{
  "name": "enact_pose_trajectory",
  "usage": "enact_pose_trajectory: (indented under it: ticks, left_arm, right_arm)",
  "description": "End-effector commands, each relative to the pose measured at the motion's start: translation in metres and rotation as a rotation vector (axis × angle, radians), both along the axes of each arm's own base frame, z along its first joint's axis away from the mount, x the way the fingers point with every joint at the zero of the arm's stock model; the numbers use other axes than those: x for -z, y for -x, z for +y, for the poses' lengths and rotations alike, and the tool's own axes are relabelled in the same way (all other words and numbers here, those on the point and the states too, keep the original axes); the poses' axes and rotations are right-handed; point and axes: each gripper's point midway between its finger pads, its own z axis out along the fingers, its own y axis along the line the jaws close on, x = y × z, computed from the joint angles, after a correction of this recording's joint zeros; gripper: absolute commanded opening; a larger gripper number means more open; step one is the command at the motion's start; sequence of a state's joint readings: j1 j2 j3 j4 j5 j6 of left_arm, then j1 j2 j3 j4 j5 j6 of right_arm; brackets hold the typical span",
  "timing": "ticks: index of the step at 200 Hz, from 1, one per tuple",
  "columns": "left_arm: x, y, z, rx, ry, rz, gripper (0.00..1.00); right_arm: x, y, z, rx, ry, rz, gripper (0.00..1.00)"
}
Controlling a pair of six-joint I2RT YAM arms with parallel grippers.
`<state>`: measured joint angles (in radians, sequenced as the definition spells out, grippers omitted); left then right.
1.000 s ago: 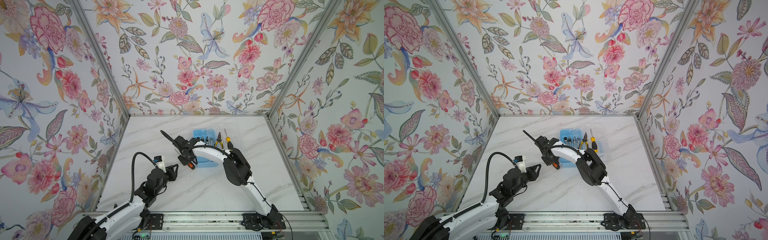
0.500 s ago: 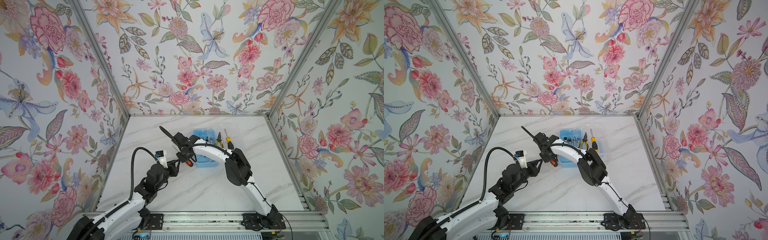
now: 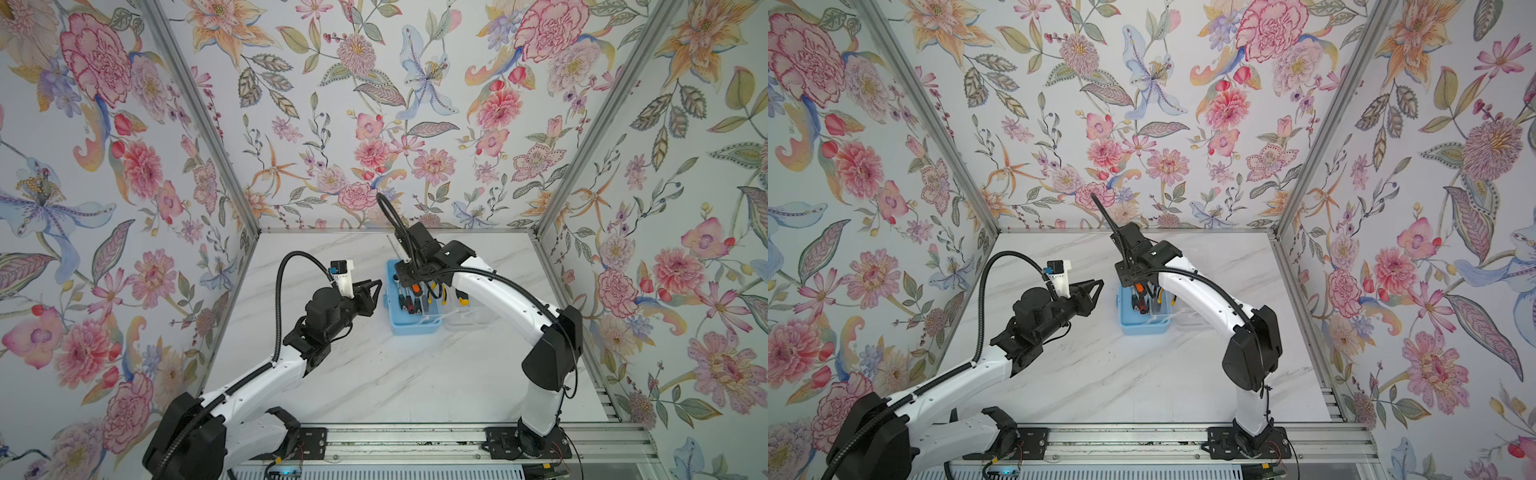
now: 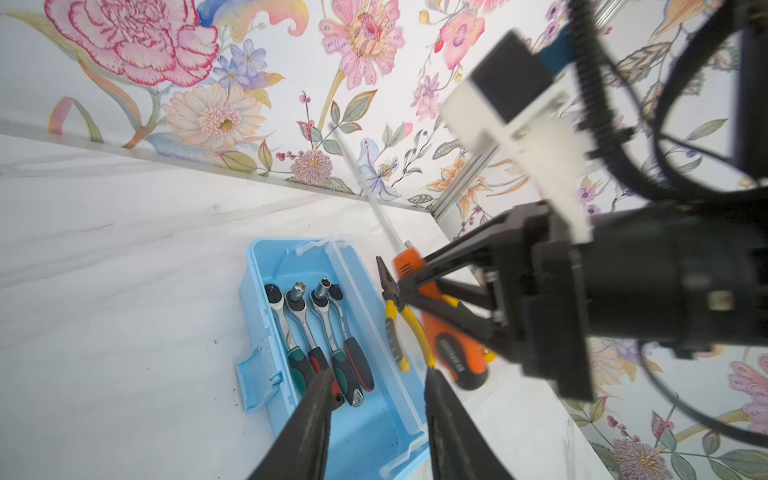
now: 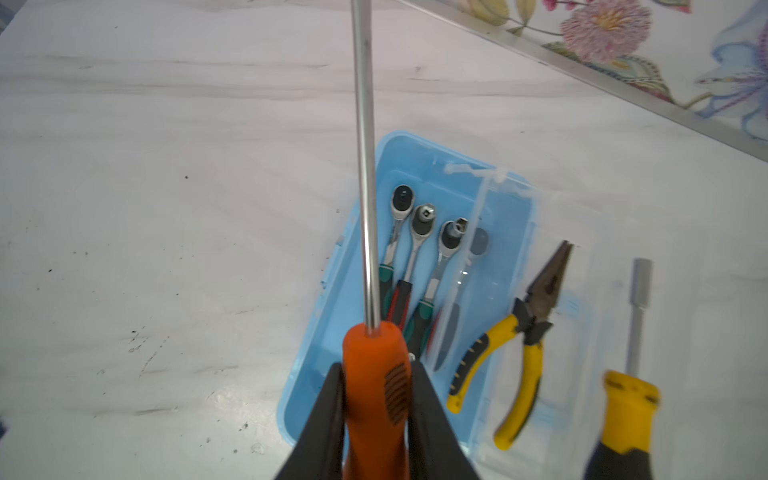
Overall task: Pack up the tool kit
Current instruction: 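Carry the orange screwdriver over the box and lower it beside the yellow screwdriver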
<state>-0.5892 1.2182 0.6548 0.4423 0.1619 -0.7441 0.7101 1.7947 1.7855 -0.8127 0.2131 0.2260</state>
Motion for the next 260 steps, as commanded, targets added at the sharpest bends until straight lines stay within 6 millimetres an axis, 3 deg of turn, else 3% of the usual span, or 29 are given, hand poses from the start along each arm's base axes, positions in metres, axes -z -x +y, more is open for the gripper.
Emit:
enact_pose_trajectory:
  ticks: [1, 24, 42, 51, 57, 86, 136, 200, 246, 260]
  left_arm:
    - [0.004, -0.014, -0.021, 0.064, -0.016, 0.002, 0.39]
    - [0.01, -0.032, -0.043, 0.104, -0.014, 0.022, 0.39]
    - [0.015, -0.043, -0.058, 0.132, -0.019, 0.034, 0.38]
    - [0.012, -0.047, -0.063, 0.138, -0.017, 0.031, 0.38]
    - [0.026, -0.052, -0.067, 0.142, -0.031, 0.056, 0.38]
    - [0.035, -0.062, -0.077, 0.15, -0.05, 0.07, 0.38]
    - [0.058, -0.07, -0.078, 0.131, -0.09, 0.105, 0.36]
    - [0.062, -0.073, -0.08, 0.129, -0.097, 0.117, 0.36]
    - [0.074, -0.081, -0.07, 0.073, -0.176, 0.152, 0.35]
    - [0.08, -0.085, -0.064, 0.045, -0.216, 0.165, 0.35]
  right_arm:
    - [-0.004, -0.008, -0.062, 0.144, 0.021, -0.013, 0.0]
    - [0.007, -0.006, -0.11, 0.234, 0.046, 0.004, 0.0]
    - [0.021, -0.003, -0.136, 0.284, 0.065, 0.033, 0.0]
    - [0.029, -0.002, -0.144, 0.299, 0.063, 0.047, 0.0]
    - [0.035, -0.002, -0.149, 0.308, 0.062, 0.053, 0.0]
    - [0.057, -0.002, -0.167, 0.348, 0.071, 0.078, 0.0]
    - [0.081, -0.01, -0.18, 0.368, 0.051, 0.107, 0.0]
    - [0.092, -0.034, -0.181, 0.371, 0.026, 0.125, 0.0]
    - [0.098, -0.02, -0.175, 0.356, 0.037, 0.144, 0.0]
    - [0.097, -0.015, -0.174, 0.351, 0.038, 0.145, 0.16]
